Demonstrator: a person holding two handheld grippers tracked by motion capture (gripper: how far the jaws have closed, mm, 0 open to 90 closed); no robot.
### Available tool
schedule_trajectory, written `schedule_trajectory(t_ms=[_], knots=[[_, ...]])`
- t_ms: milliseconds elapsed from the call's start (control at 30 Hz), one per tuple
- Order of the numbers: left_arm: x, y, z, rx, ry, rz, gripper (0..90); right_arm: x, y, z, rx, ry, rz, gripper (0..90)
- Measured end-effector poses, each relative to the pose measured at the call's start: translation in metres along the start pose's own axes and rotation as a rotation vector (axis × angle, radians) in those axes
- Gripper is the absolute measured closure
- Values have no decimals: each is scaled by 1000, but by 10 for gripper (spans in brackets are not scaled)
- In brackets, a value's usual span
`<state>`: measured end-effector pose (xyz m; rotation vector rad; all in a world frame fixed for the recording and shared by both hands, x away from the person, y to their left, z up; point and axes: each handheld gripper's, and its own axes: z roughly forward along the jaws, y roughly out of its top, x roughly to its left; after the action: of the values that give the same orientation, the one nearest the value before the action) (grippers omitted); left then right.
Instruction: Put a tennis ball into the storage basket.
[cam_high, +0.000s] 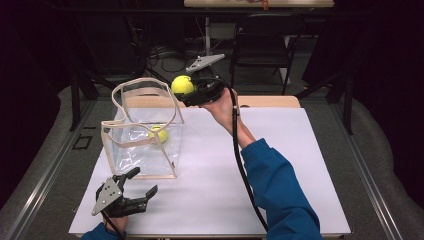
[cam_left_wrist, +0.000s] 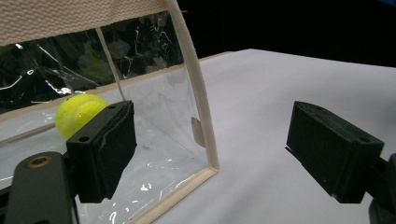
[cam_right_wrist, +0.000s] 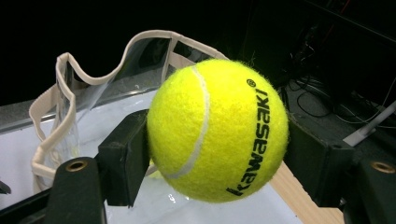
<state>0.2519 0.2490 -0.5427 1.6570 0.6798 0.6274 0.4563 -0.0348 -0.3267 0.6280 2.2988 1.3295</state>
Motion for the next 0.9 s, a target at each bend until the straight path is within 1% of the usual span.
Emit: schedule_trajectory(t_ms=[67,167,267,367,433,467,567,700,767,833,900], knots=[[-1,0,0,-1,-4,4,159,1,2,-2,-4,2,2,274],[0,1,0,-5,-2,2,159,2,6,0,18,-2,-16,274],[0,0,0,-3,-5,0,159,2,12,-1,8,2,-14,274],[0,1,-1,-10,-4,0,159,5,17,1,17,2,-28,274],[0,0,0,-3,-10,0,159,7,20,3,10,9,-26,275],[0,0,0,-1,-10,-2,159,7,21,4,11,15,-22,274],[0,1,-1,-4,-14,2,158,11,21,12,36,16,-39,275],[0,0,1,3,-18,-4,159,12,22,19,28,34,-27,275],[0,0,0,-2,-16,-1,159,13,21,22,34,40,-25,275],[0,0,0,-2,-15,-2,159,15,22,25,43,37,-32,275],[0,0,1,3,-19,-3,159,15,23,25,37,37,-29,275]])
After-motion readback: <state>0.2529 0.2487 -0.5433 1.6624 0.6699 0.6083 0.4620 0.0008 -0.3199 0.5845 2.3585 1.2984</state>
